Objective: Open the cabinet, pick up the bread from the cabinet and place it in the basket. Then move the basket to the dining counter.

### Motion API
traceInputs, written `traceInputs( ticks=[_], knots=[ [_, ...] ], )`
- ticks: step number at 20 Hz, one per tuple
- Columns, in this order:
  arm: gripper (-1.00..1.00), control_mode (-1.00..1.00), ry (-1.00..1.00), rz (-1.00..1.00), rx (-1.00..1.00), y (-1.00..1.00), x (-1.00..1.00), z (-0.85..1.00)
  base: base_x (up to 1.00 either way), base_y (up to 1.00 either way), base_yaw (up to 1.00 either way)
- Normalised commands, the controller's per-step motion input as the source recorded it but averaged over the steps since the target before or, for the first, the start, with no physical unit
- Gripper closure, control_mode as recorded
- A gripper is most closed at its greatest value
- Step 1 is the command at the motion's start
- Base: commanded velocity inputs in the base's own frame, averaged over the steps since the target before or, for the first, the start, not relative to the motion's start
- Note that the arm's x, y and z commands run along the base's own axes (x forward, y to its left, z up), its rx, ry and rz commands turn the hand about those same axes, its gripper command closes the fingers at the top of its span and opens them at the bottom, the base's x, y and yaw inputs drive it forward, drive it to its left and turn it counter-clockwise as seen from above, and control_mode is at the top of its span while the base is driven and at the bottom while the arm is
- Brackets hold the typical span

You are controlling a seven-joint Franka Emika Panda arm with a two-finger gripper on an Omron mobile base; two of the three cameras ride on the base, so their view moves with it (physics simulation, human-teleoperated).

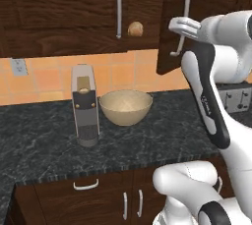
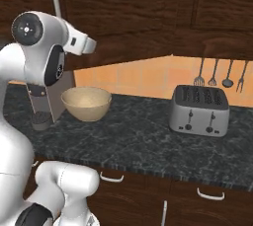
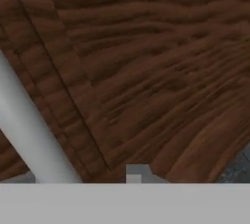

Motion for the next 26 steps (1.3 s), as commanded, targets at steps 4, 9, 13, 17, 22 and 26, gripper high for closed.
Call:
traceInputs(
  ticks=[4, 9, 13, 17, 22, 26],
  knots=[
    [1.0, -1.0, -0.13, 0.09, 0.08, -1.0, -0.63, 0.0, 0.0, 0.0, 0.0],
    [1.0, -1.0, -0.15, 0.24, 0.0, -1.0, -0.67, 0.0, 0.0, 0.0, 0.0],
    [1.0, -1.0, -0.13, 0.19, 0.0, -1.0, -0.69, 0.0, 0.0, 0.0, 0.0],
    [1.0, -1.0, -0.24, 0.02, 0.0, -1.0, -0.53, -0.01, 0.0, 0.0, 0.0],
    [1.0, -1.0, -0.37, -0.12, 0.0, -0.84, -0.84, -0.02, 0.0, 0.0, 0.0],
    [1.0, -1.0, -0.39, -0.18, 0.0, -0.01, -1.0, 0.09, 0.0, 0.0, 0.0]
  ],
)
